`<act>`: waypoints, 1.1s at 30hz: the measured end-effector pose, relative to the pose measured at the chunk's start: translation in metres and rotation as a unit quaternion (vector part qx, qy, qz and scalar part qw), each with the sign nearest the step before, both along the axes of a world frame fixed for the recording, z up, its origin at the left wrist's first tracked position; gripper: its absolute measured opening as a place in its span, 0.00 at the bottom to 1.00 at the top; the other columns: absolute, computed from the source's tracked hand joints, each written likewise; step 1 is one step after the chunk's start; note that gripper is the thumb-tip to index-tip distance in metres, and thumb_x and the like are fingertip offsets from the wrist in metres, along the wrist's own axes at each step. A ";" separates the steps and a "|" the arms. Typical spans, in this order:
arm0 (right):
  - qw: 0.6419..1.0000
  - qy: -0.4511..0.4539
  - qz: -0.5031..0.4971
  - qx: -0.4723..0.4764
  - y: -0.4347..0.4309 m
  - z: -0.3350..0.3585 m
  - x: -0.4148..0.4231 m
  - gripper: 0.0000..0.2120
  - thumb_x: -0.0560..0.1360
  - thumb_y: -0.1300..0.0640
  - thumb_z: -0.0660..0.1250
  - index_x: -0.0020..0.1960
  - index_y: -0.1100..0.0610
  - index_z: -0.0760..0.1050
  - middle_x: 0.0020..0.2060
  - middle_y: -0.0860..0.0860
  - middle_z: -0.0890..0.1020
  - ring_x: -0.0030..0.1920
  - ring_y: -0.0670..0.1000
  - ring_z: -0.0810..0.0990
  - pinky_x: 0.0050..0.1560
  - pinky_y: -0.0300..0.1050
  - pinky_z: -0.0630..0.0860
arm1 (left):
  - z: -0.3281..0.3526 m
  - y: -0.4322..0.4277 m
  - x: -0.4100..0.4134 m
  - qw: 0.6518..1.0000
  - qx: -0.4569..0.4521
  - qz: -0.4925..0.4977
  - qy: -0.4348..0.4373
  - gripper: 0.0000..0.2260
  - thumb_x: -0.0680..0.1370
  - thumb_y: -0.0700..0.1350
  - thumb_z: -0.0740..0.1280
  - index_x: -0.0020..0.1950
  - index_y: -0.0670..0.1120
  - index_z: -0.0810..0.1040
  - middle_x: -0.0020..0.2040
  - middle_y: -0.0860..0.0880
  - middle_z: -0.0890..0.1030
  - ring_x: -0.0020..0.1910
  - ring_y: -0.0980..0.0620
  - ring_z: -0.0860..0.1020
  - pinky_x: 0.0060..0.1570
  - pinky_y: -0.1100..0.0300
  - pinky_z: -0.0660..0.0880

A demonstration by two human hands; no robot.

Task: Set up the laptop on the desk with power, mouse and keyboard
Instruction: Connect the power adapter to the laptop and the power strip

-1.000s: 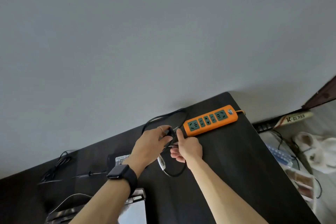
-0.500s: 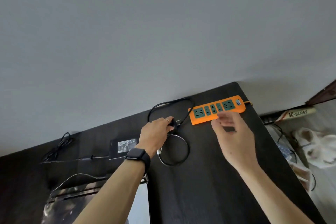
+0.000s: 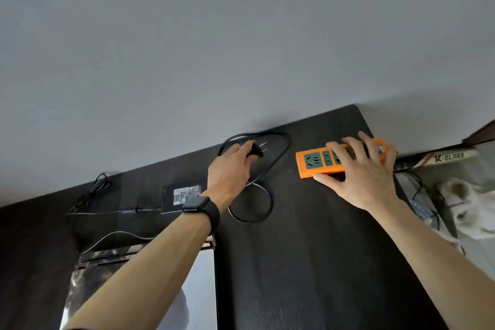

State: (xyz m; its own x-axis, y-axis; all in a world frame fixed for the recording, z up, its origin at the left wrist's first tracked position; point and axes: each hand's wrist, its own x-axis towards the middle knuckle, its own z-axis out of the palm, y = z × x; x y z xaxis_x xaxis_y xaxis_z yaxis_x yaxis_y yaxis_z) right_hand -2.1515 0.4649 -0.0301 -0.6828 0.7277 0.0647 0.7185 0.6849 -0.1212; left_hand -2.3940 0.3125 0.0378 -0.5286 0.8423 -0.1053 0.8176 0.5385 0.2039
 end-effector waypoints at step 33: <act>0.992 0.117 -0.030 0.022 0.005 -0.024 0.001 0.42 0.71 0.24 0.58 0.73 0.53 0.69 0.73 0.51 0.72 0.78 0.53 0.62 0.76 0.65 0.51 | 0.010 0.074 0.021 0.980 -0.025 -0.188 -0.064 0.14 0.79 0.52 0.69 0.64 0.54 0.81 0.54 0.60 0.82 0.51 0.57 0.78 0.51 0.59 0.76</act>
